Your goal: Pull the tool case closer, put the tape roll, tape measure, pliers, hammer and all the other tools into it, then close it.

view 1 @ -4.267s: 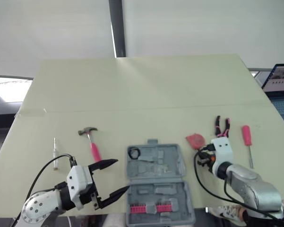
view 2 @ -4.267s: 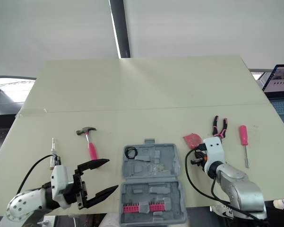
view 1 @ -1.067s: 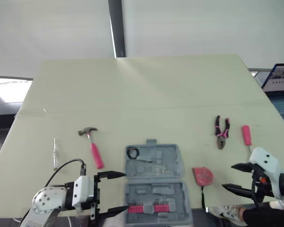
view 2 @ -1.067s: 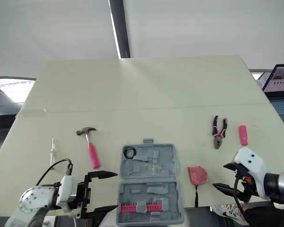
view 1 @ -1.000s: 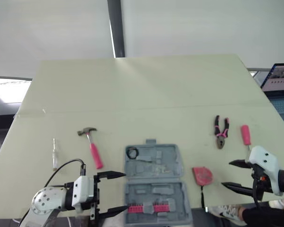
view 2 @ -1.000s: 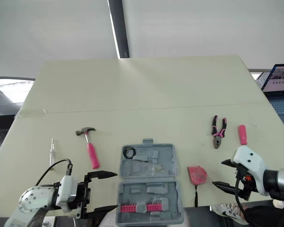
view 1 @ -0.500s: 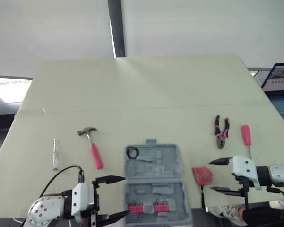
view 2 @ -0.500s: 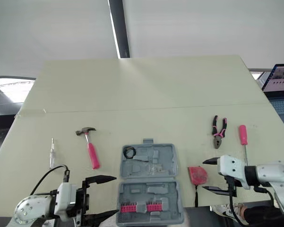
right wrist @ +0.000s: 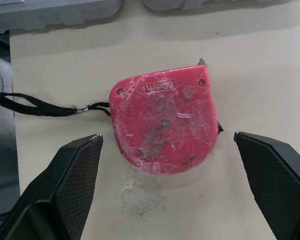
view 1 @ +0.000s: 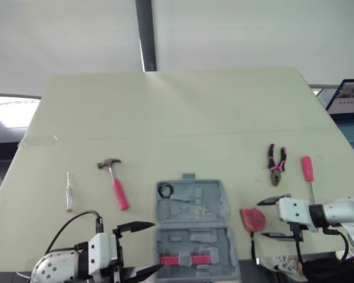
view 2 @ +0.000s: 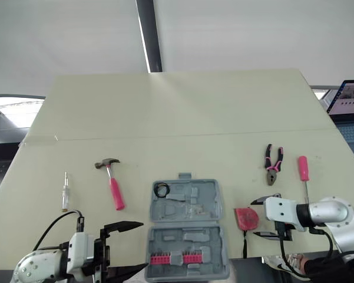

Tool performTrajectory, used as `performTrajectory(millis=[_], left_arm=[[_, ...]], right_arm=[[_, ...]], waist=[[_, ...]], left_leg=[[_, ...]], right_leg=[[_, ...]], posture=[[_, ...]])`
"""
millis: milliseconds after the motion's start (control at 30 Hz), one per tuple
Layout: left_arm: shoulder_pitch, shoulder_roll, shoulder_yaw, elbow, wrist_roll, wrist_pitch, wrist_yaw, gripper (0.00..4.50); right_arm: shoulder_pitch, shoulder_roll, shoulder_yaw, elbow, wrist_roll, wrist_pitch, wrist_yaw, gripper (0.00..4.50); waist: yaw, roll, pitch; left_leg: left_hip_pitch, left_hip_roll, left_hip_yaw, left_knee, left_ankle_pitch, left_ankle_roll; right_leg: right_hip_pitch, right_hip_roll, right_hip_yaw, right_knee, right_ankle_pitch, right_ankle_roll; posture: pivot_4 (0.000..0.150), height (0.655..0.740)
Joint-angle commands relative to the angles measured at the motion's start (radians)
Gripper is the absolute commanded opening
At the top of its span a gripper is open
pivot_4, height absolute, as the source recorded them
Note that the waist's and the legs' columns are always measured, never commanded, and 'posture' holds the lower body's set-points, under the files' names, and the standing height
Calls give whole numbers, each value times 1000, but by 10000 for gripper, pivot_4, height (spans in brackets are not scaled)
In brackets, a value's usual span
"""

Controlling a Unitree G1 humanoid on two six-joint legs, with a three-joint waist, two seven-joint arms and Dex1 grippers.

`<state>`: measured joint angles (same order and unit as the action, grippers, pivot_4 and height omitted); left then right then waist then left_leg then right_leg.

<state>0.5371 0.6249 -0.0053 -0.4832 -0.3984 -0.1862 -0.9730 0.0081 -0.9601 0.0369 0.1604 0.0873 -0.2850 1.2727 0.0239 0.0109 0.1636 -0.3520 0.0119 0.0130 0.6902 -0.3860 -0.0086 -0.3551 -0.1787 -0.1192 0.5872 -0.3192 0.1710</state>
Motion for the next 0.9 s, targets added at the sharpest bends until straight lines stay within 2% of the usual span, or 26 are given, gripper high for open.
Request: performTrajectory(millis=[33,867,900], left_arm=[[23,4,15,-38,-1,-18,5,45000],[16,13,22,-76,-5,21,28,45000],[14,12,21,-80,-5,25,31,45000]], right_arm=[[-15,12,9,12,-9,-28,-18,44675],[-116,43,96,120,-32,-145,-11,44675],[-115,42,98,120,-32,-145,-11,42220]], waist=[[0,0,0],[0,0,0],[0,0,0]], left_leg=[[0,0,0,0,0,0],[0,0,0,0,0,0],[0,0,0,0,0,0]], right_leg=[[0,0,0,0,0,0],[0,0,0,0,0,0],[0,0,0,0,0,0]], posture=[[1500,7373],[1500,7373],[1500,7373]])
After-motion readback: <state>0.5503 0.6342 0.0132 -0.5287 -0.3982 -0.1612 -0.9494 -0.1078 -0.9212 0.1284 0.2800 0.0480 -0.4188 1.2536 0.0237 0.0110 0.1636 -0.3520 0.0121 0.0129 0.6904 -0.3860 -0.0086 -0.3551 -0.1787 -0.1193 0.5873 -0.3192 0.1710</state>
